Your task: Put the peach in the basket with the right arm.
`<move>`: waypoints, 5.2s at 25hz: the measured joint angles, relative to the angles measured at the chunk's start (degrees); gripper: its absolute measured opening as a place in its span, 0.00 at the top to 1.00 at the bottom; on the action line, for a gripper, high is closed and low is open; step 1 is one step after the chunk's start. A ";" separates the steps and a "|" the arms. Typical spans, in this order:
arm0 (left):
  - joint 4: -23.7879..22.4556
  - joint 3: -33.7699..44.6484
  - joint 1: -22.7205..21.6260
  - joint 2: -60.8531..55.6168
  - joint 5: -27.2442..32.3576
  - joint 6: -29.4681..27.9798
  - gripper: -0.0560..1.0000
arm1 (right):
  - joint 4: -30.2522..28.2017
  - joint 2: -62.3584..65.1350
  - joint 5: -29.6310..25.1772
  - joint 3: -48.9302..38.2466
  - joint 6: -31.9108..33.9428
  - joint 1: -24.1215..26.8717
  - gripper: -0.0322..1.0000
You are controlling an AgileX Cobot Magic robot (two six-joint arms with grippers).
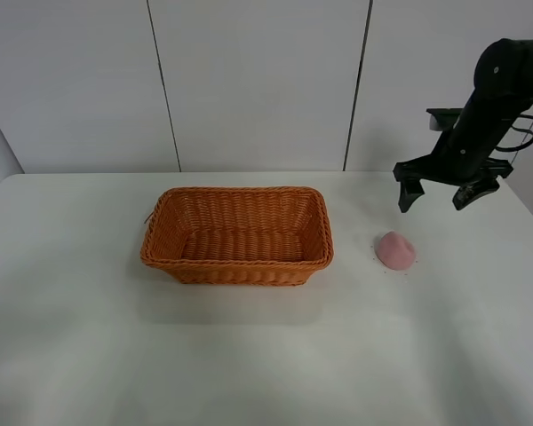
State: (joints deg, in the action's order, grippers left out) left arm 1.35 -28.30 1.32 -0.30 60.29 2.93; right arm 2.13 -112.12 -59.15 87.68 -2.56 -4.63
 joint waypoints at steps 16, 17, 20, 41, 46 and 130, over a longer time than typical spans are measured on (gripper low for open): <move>0.00 0.00 0.00 0.00 0.00 0.00 0.01 | 1.46 -9.44 4.44 0.28 -1.03 -1.74 0.35; 0.00 0.00 0.00 0.00 0.00 0.00 0.01 | 1.46 -10.22 4.90 0.28 -1.03 -1.74 0.35; 0.00 0.00 0.00 0.00 0.00 0.00 0.01 | 1.51 -12.27 6.20 0.28 -1.03 -1.74 0.35; 0.00 0.00 0.00 0.00 0.00 0.00 0.01 | 2.03 -15.19 8.06 0.71 -0.98 -1.74 0.95; 0.00 0.00 0.00 0.00 0.00 0.00 0.01 | 1.86 -13.52 4.39 3.24 -0.98 -1.74 0.97; 0.00 0.00 0.00 0.00 0.00 0.00 0.01 | -2.50 -18.33 -10.45 47.49 1.63 -28.18 0.32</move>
State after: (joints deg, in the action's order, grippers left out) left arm 1.35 -28.30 1.32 -0.30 60.29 2.93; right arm -0.37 -130.45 -69.61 135.17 -0.93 -32.81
